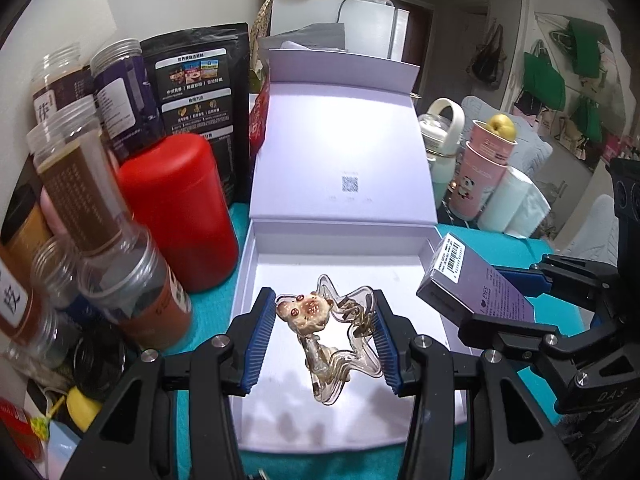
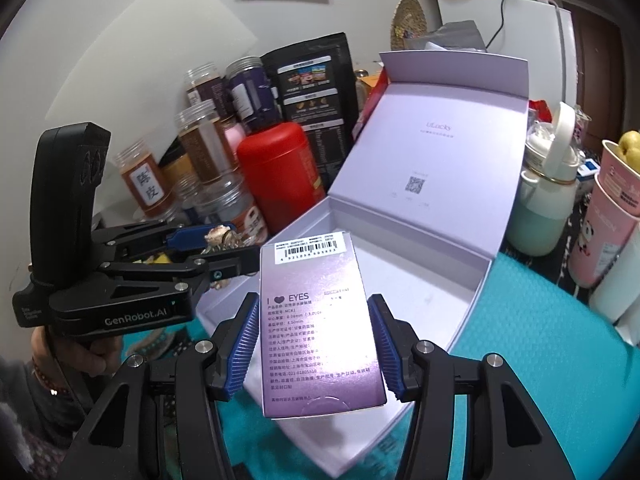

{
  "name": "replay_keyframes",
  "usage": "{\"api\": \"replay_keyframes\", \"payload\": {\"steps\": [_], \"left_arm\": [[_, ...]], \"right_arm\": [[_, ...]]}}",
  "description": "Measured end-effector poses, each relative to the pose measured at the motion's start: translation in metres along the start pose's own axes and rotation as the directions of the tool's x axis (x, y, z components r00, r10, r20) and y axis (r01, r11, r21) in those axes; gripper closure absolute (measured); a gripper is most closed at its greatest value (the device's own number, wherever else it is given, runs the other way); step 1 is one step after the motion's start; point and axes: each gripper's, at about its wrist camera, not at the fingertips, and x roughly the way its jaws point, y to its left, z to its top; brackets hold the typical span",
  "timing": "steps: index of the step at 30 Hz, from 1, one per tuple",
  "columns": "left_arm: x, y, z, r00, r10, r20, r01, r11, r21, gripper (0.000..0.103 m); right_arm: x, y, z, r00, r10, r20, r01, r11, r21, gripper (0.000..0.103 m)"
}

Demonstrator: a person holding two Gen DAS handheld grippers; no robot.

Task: Organize rigid objects
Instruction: 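Carry the star clip with the left tool and the purple box with the right tool into the lavender box, then open the right tool to drop the purple box while the left tool releases the star clip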

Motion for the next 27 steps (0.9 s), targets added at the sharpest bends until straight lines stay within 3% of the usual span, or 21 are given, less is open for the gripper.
{"api": "replay_keyframes", "payload": {"steps": [15,27], "left_arm": [[0.055,0.012,0.029,0.997,0.051,-0.059,-0.052,0.999,-0.006,0.056],[0.096,0.013,0.019,0.984,0.069,-0.166,-0.071,0.997,-0.004,0.056]], "right_arm": [[0.035,-0.028,0.018,1.000,-0.018,0.008,0.018,1.000,0.002,0.049],[0.067,-0.050,0.003,0.994,-0.048,-0.094,0.051,0.998,0.032,0.049]]}}
